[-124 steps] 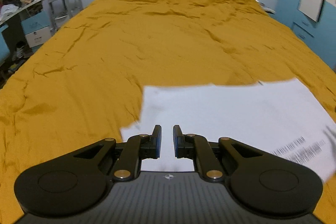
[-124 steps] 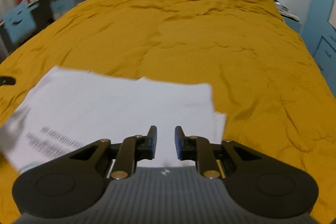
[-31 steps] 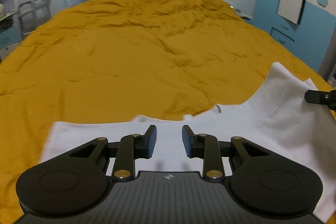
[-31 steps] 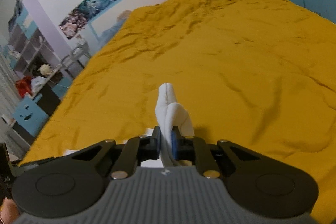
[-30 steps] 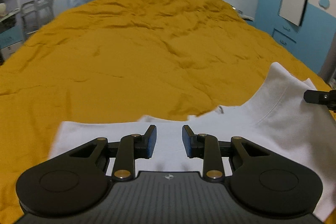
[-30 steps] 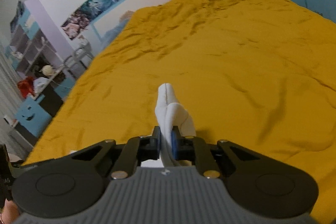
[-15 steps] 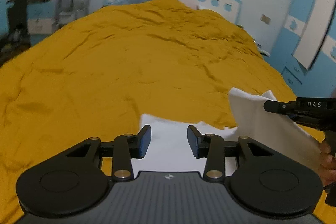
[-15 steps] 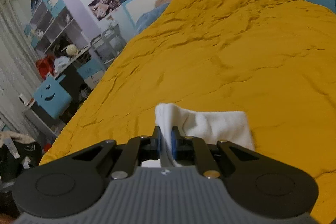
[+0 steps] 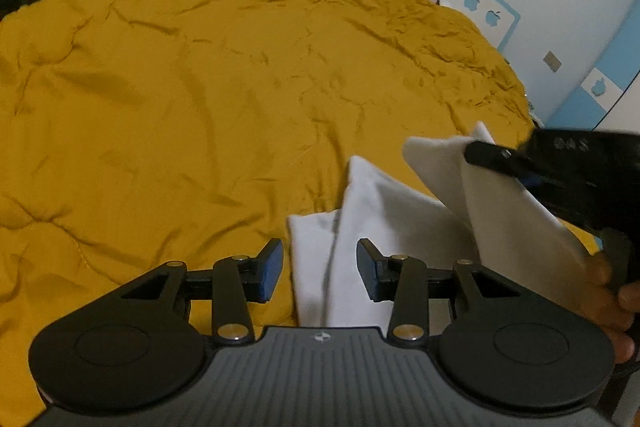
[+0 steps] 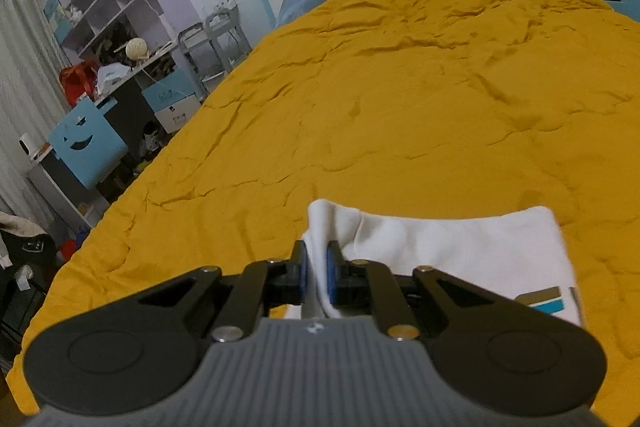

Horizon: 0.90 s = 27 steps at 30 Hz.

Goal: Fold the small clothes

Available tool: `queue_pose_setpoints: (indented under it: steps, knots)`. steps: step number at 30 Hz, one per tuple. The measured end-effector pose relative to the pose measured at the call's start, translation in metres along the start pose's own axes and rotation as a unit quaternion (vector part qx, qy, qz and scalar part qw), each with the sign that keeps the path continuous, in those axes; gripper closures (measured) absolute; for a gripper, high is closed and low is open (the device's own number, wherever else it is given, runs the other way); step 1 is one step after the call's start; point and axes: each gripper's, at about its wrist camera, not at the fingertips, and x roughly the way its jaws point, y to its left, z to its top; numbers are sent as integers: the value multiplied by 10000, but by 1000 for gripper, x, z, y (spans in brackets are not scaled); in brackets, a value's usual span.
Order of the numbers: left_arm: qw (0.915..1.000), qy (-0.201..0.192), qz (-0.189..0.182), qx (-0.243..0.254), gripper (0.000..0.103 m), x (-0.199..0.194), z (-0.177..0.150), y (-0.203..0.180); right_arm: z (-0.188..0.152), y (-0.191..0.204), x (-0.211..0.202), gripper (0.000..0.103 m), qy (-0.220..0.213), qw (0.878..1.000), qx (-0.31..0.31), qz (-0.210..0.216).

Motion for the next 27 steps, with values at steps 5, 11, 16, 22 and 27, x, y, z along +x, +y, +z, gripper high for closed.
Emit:
queue_pose_setpoints:
  steps: [5,11,16,22,27]
  knots:
    - [10000,29,8,-21,56,5,-7,12,-12,22,35,98,201,9994,-248,-110]
    - [9999,67,93,-42,56,7,-12,16,-35,29,68,98,791,9961,-382,-12]
    - [10000,40,27,-29,56,-4,-15,15,-38,34,74,91,1043,9937,-416,16]
    - [9995,-11,-292,-138,56,-33,-15,12,-30,56,23,78,790,9927,-832,384]
    - [9993,2,-368,-7,56,-57,-20,1,-29,63,-28,78,553,9915,-1067,489]
